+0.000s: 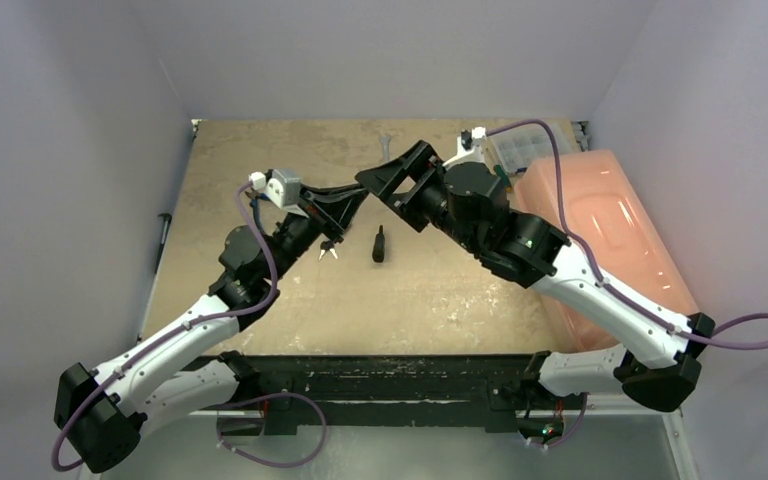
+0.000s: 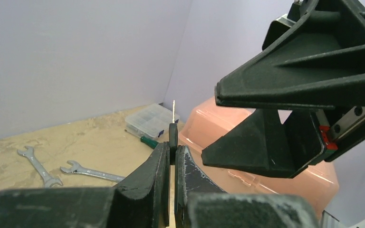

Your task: Unlock with the key

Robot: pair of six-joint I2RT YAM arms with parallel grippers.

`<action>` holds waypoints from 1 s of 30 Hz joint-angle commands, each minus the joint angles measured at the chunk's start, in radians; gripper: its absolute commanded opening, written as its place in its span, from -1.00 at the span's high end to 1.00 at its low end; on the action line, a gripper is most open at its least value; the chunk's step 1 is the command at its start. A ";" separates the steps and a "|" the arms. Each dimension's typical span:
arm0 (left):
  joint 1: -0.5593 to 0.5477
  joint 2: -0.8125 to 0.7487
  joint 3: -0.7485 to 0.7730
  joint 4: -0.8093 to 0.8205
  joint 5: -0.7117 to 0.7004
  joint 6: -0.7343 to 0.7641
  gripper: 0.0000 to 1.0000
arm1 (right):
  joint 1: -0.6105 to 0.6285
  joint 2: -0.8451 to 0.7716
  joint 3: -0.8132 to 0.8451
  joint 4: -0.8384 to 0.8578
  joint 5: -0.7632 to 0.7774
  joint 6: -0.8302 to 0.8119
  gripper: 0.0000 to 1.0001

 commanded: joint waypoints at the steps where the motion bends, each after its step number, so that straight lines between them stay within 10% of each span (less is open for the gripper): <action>1: 0.001 -0.027 0.024 0.034 0.050 -0.016 1.00 | -0.034 -0.042 -0.007 -0.006 0.061 -0.011 -0.68; 17: 0.001 0.010 0.031 0.104 0.157 -0.056 1.00 | -0.113 0.000 0.007 -0.008 0.005 0.016 -0.28; 30: 0.001 0.041 0.019 0.142 0.163 -0.072 1.00 | -0.113 0.008 -0.009 -0.016 -0.031 0.031 0.85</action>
